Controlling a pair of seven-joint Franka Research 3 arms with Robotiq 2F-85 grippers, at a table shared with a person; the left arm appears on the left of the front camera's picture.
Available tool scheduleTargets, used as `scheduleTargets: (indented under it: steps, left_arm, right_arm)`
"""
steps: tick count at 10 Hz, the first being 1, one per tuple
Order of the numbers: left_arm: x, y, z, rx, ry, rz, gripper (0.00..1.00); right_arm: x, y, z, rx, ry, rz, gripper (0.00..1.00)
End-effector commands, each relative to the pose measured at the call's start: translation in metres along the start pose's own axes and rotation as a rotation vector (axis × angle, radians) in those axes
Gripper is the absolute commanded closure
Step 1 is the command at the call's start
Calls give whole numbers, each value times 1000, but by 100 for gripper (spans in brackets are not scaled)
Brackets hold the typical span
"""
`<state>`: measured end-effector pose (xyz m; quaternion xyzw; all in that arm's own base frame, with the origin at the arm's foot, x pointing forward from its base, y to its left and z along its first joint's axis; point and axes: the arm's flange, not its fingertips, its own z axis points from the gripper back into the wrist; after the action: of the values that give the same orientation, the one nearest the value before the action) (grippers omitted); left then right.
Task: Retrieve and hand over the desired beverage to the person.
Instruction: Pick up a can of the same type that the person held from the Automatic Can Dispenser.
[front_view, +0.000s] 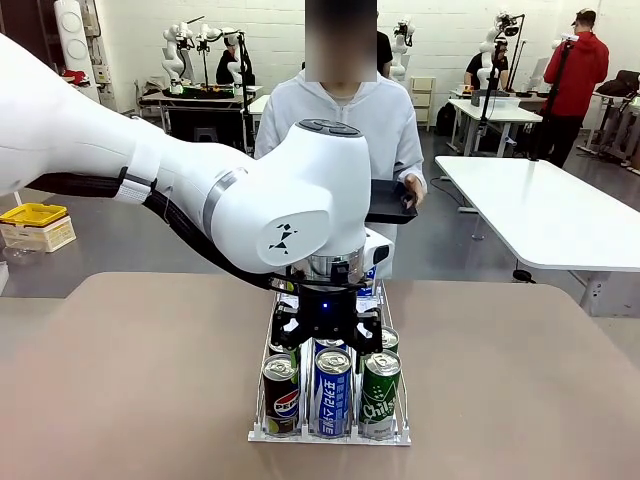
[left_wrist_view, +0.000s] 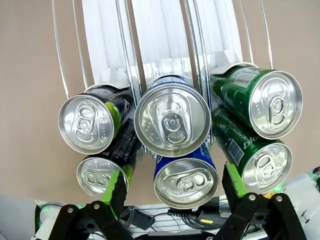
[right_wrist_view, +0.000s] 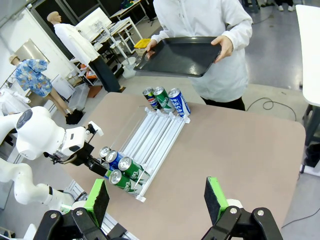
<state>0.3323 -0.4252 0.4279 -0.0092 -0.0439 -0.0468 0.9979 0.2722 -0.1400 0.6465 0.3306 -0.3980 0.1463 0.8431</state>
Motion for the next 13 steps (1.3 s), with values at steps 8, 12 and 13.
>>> scheduleTargets:
  steps: [8, 12, 13]
  left_arm:
    - [2, -4, 1, 1, -23, -7, 93]
    - [2, -4, 3, 1, -18, -8, 100]
    - [1, -5, 15, -2, -35, -6, 99]
  right_arm:
    - [2, -1, 0, 27, -15, 7, 0]
    - [2, -1, 0, 27, -15, 7, 0]
    - [2, -1, 0, 27, -15, 7, 0]
